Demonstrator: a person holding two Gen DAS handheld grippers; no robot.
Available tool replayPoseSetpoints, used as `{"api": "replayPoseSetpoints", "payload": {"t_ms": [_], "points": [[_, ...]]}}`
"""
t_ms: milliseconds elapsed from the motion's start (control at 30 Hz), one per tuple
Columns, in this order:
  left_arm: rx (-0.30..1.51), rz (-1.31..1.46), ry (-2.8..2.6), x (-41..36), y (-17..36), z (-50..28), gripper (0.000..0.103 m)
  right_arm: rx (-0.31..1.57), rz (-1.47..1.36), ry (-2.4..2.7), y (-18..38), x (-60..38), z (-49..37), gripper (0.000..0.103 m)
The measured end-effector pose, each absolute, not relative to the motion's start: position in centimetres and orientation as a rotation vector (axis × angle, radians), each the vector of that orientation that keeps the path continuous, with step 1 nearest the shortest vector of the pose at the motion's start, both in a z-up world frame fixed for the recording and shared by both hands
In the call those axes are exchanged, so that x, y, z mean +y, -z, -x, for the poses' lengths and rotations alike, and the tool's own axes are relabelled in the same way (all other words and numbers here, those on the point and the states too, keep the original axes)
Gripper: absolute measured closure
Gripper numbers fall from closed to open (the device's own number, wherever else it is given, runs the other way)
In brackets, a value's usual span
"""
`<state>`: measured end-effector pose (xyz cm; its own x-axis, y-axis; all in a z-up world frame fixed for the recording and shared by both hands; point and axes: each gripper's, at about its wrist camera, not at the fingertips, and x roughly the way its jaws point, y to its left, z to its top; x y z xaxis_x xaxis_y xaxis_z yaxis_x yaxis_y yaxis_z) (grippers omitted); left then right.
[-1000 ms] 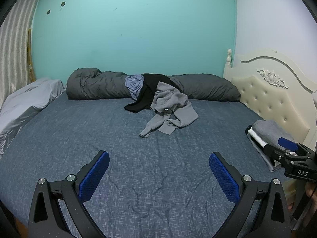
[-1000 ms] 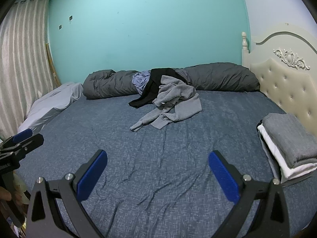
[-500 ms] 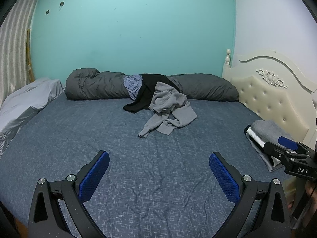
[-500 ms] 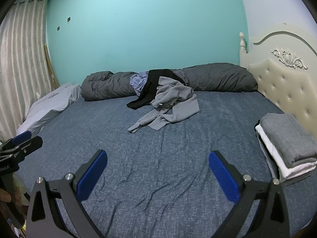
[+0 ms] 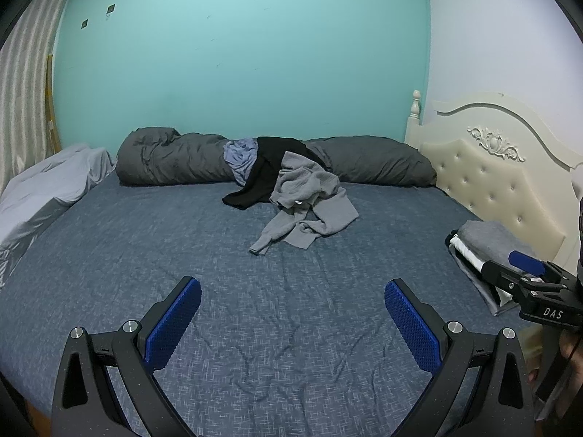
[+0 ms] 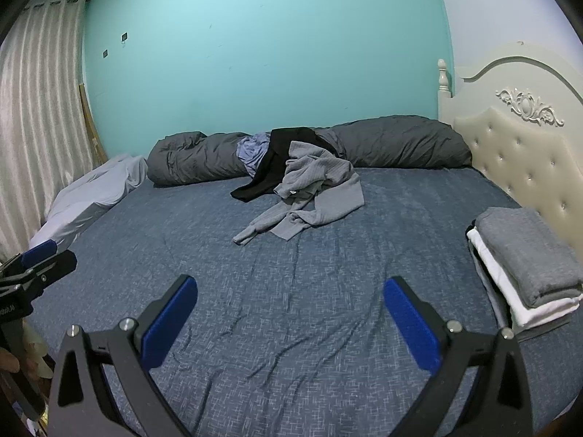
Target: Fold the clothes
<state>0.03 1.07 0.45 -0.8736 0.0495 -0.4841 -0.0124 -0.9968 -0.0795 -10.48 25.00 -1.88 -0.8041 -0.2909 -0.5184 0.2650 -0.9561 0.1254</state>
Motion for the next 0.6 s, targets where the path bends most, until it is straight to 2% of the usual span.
{"api": "replayPoseSetpoints", "payload": {"t_ms": [600], "points": [[-0.113, 0.792, -3.003, 0.88, -0.67, 0.38, 0.000, -0.062, -0.795, 2.734, 2.03, 24.85, 10.60, 0.000]]}}
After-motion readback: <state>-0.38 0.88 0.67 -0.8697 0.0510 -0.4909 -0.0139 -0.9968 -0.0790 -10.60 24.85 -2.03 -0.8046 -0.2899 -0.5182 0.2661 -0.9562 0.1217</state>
